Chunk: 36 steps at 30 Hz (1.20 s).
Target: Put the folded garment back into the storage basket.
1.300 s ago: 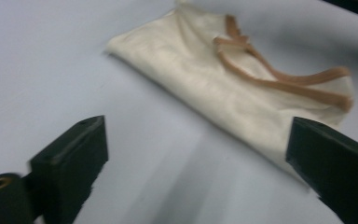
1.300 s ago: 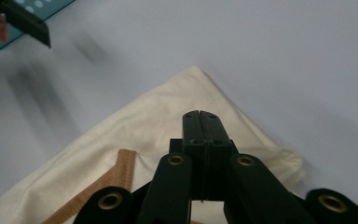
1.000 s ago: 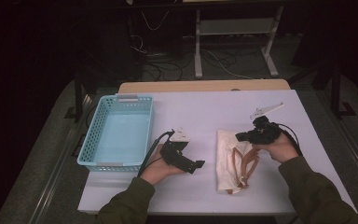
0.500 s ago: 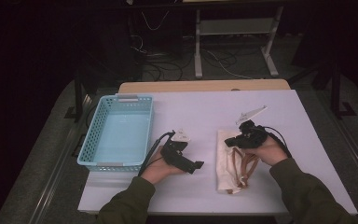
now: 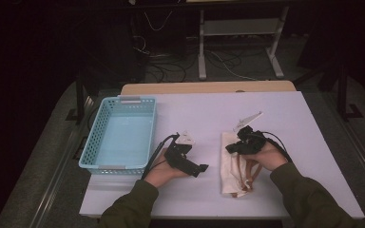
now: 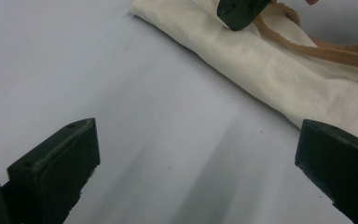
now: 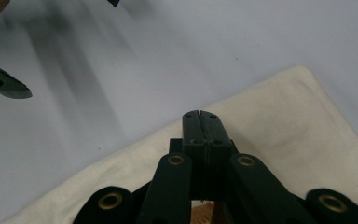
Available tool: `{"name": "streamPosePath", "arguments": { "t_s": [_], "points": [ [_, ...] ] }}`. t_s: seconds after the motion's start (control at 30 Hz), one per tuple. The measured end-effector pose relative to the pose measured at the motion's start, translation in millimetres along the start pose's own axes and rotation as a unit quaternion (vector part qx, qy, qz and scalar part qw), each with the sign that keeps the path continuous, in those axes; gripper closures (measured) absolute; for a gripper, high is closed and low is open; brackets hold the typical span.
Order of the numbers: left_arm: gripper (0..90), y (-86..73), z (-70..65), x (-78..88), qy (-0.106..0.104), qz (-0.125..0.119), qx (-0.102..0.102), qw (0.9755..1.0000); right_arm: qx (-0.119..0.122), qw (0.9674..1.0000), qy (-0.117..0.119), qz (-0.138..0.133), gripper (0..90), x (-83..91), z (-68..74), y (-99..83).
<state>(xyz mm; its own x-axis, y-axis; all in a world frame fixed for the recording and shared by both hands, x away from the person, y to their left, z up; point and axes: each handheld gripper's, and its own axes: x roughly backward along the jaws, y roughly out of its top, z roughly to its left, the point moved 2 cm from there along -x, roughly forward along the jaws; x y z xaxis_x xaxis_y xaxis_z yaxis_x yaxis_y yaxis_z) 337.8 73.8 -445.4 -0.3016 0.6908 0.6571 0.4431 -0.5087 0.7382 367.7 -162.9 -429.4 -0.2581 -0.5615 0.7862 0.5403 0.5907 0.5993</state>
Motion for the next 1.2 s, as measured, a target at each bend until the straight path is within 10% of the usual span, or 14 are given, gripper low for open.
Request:
{"name": "streamPosePath", "arguments": {
  "t_s": [1.2],
  "points": [
    [0.0, 0.3, 1.9, 2.2, -0.002, -0.001, -0.003, 1.0000, -0.041, 0.9988, -0.025, -0.009, 88.5, 39.4, -23.4, -40.5]
  ]
}}
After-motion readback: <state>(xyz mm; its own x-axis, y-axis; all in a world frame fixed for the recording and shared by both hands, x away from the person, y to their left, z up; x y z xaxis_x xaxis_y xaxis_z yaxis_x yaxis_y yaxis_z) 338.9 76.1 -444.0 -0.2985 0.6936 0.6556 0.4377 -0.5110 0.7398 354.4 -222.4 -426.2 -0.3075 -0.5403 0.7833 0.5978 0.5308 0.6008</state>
